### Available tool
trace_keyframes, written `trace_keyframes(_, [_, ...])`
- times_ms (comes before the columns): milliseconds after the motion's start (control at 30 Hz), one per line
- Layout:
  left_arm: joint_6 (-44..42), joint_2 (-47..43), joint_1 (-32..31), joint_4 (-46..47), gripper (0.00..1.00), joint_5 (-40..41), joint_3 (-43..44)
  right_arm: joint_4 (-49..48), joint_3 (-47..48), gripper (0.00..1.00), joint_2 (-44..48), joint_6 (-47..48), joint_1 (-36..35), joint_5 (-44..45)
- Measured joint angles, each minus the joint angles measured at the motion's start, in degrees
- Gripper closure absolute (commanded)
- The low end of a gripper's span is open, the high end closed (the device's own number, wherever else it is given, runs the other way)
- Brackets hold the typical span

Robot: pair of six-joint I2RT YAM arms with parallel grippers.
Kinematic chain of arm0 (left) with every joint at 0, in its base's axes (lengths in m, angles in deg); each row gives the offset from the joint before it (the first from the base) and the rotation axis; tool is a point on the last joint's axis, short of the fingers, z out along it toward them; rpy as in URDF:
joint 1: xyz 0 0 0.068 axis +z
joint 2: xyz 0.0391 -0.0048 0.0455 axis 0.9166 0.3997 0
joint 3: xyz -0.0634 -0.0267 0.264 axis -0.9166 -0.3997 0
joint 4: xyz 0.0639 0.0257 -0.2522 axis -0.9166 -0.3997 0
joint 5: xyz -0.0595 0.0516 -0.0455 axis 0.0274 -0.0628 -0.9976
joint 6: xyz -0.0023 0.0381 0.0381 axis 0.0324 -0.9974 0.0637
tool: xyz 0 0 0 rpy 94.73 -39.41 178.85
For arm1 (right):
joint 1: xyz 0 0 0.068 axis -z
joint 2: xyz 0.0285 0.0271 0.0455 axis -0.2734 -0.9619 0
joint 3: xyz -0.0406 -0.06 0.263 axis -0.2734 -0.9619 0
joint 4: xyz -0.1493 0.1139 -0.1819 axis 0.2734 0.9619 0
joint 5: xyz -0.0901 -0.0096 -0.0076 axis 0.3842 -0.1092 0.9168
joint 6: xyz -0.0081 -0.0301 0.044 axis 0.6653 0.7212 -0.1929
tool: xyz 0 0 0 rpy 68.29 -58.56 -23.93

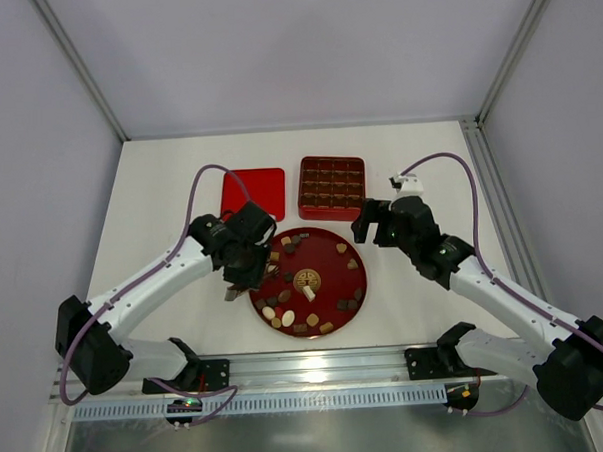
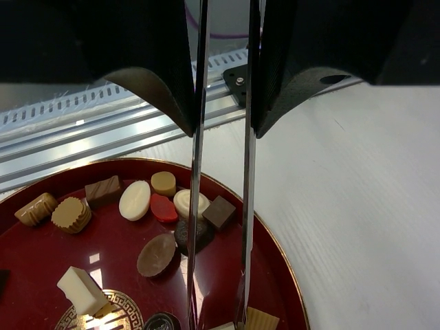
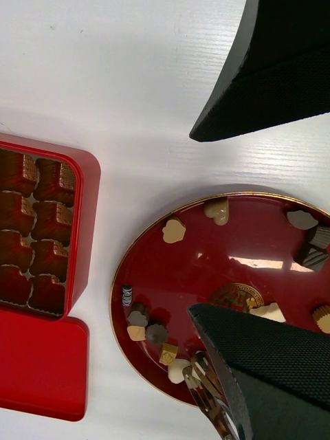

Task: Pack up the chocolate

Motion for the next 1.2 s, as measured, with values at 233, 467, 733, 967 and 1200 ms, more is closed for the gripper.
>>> trace_keyframes(233, [0.24,0.37,-0.46,0.09,0.7,0.17,0.0,-0.17,-0.5,0.0,0.0,-0.02,0.0,0.0])
trace_keyframes(467, [0.24,0.39,-0.85,-0.09,0.71,0.37,0.35,-0.2,-0.59,0.0,0.0,0.0,0.0,0.0])
trace_keyframes(733, [0.24,0.39,-1.27,-0.92,0.72,0.39,3.08,-0.17,-0.59,0.0,0.0,0.02,0.0,0.02])
trace_keyframes(967, [0.24,0.37,-1.46,-1.97,0.72,0.37,6.51,-0.15,-0.59,0.0,0.0,0.04,0.0,0.04])
trace_keyframes(1200, [-0.26,3.04,-1.46,-3.5,0.71,0.74,16.76,-0.13,-0.57,0.0,0.11,0.11,0.0,0.04])
